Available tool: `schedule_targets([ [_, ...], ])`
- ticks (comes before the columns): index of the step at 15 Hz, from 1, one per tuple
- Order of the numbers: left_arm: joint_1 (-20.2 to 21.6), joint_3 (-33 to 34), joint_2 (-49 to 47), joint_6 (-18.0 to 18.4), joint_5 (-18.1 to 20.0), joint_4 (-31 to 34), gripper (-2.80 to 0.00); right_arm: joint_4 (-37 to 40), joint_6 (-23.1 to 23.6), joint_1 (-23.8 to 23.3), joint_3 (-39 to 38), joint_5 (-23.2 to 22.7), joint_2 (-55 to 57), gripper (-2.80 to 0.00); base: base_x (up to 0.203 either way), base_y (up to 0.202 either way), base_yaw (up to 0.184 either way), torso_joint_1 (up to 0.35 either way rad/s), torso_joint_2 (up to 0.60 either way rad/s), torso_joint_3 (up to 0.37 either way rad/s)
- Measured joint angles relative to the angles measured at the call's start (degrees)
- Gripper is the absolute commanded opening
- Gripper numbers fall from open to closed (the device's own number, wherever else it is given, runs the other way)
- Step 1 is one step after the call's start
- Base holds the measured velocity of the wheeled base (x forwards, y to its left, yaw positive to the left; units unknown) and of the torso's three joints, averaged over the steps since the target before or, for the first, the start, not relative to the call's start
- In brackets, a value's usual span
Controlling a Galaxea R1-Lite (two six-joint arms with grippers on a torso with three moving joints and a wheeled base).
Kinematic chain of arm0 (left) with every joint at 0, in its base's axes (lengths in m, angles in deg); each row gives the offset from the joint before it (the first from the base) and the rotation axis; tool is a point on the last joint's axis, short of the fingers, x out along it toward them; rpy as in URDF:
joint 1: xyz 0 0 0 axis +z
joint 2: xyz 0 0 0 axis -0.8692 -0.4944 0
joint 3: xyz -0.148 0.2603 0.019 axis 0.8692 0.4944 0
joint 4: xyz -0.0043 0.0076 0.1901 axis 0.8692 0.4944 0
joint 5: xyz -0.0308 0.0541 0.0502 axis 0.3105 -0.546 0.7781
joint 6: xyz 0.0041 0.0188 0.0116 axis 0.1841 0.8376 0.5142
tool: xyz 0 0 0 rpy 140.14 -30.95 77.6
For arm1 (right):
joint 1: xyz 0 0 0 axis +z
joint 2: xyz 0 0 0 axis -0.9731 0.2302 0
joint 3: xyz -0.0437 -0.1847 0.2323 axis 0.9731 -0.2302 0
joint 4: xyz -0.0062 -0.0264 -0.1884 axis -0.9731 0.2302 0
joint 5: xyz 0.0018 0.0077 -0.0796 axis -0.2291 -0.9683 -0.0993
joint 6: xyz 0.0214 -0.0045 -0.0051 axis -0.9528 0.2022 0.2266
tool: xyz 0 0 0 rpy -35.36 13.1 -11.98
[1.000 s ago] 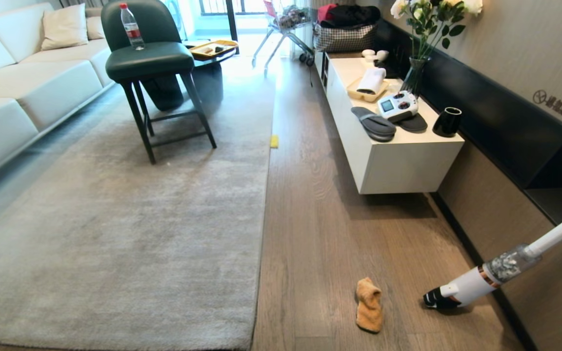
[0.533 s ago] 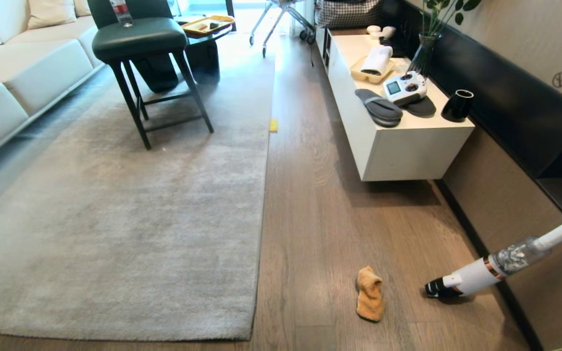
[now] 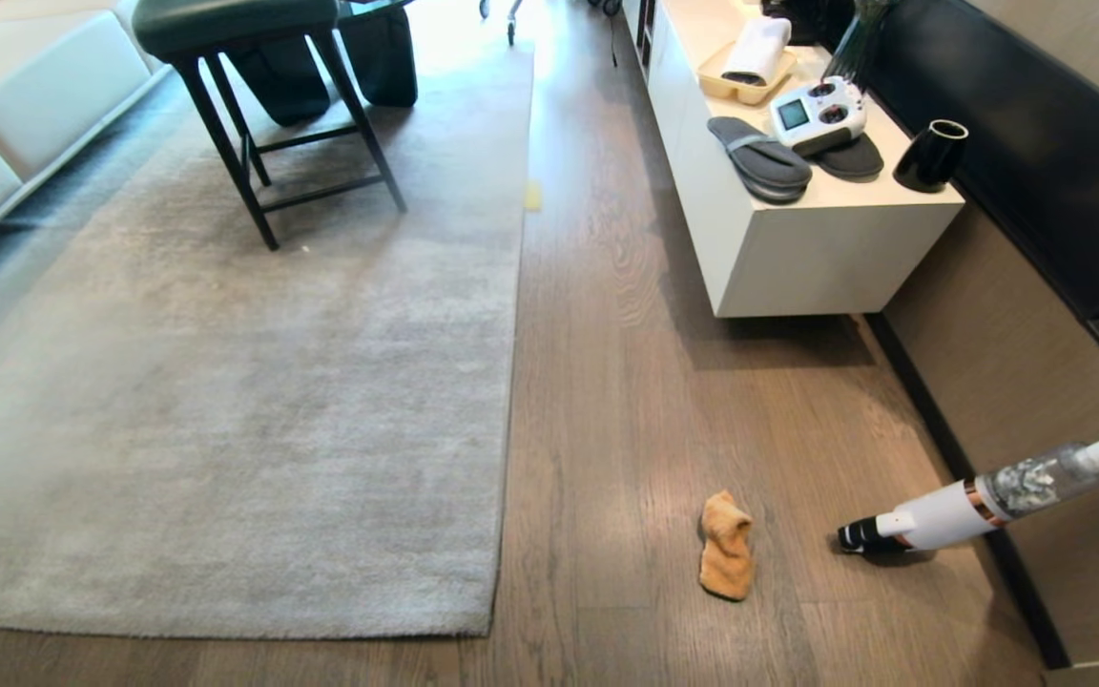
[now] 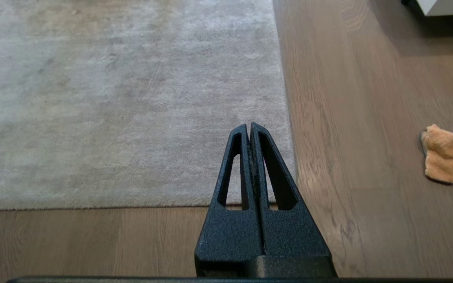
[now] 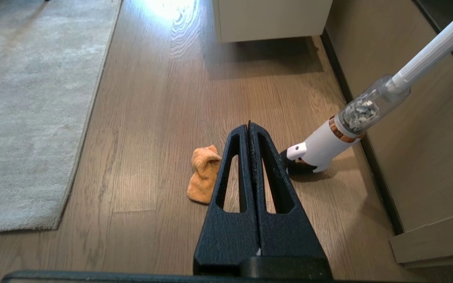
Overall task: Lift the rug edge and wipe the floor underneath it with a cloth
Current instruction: Lift up the carpet
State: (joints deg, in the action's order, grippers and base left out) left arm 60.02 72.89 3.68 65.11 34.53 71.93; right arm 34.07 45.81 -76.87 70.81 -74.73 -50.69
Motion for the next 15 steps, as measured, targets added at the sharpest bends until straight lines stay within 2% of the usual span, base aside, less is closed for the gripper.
schedule_targets([
  [15,0.0,0.0,0.0,-0.1,0.0,-0.1,-2.80,0.0,0.0,0.0,0.0,0.0,0.0,-2.80,0.000,0.000,0.000,0.004,0.00,-0.198],
])
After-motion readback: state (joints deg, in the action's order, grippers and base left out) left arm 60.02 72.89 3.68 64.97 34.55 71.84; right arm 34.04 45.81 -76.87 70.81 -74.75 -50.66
